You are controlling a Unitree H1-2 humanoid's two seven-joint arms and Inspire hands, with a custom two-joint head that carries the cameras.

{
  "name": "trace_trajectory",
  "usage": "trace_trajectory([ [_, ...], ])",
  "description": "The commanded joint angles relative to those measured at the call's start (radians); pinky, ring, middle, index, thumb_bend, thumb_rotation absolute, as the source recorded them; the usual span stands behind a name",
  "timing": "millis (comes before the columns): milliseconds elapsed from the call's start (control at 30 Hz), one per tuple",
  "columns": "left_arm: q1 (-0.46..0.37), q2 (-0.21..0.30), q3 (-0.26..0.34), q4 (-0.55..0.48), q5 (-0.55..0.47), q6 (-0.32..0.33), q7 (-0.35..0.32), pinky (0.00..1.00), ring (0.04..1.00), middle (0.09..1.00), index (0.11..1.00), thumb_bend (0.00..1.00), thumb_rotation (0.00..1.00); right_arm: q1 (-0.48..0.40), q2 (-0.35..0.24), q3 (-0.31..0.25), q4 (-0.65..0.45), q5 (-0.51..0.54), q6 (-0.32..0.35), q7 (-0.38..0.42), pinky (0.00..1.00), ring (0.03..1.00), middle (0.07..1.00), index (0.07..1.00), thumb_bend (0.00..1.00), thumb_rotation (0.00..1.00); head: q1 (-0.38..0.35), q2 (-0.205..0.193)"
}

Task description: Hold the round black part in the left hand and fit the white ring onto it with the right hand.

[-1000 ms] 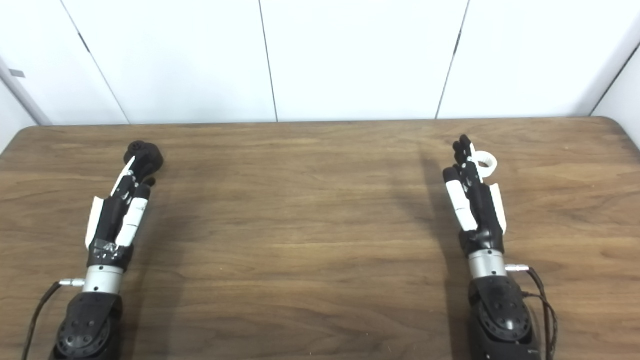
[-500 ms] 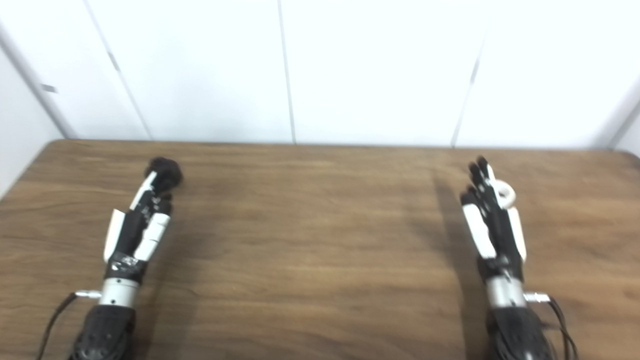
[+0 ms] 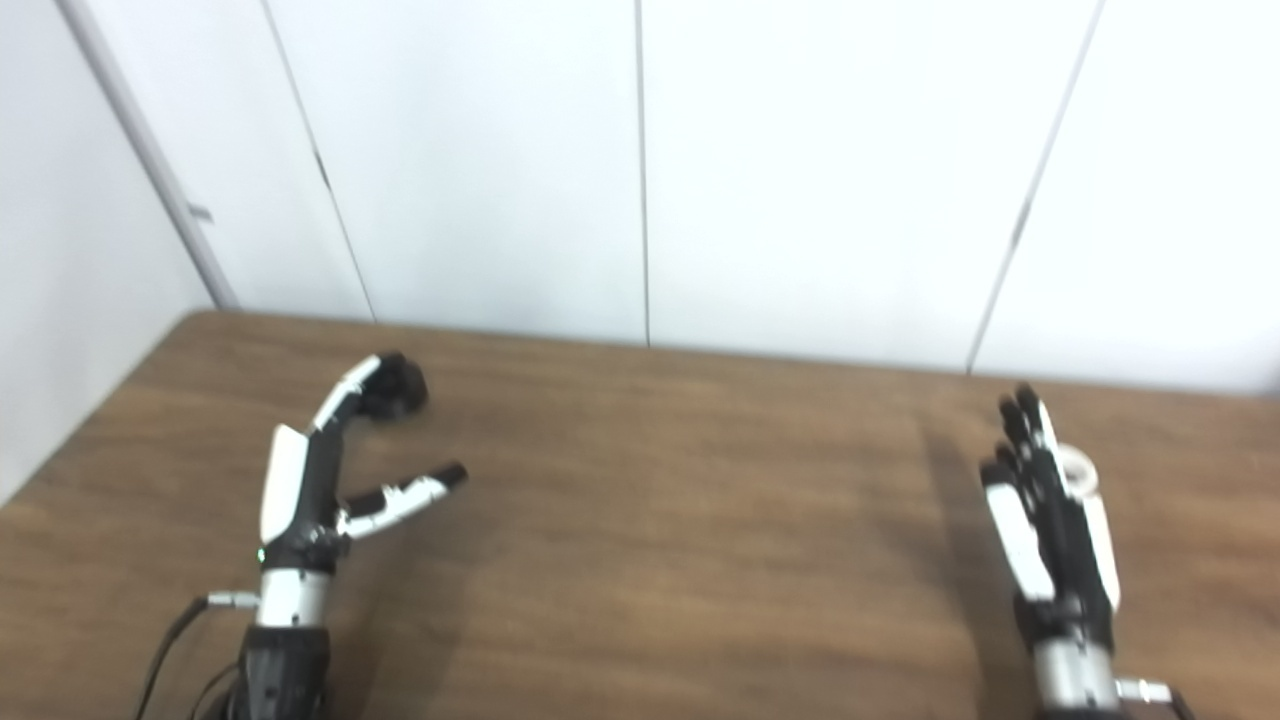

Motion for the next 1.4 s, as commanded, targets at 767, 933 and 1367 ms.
trace_trajectory([
  [767,-0.151,0.262,-0.106,0.276,0.26,0.158,0.179,0.98,0.949,0.921,0.914,0.97,0.44,0.066,0.0,0.01,0.126,-0.011,-0.063,0.001,0.92,0.976,0.958,0.963,0.5,0.83,0.028,-0.017],
  [933,-0.195,0.29,-0.096,0.309,0.213,0.181,0.151,0.99,0.96,0.932,0.938,0.98,0.46,0.063,-0.004,0.009,0.133,0.001,-0.066,0.013,0.94,0.98,0.965,0.972,0.48,0.82,0.038,-0.023],
  [1367,-0.225,0.324,-0.091,0.242,0.086,0.337,-0.099,1.0,1.0,0.999,0.997,1.0,0.48,0.071,-0.007,0.01,0.122,-0.008,-0.056,0.016,0.94,0.986,0.965,0.968,0.47,0.82,0.045,-0.017],
])
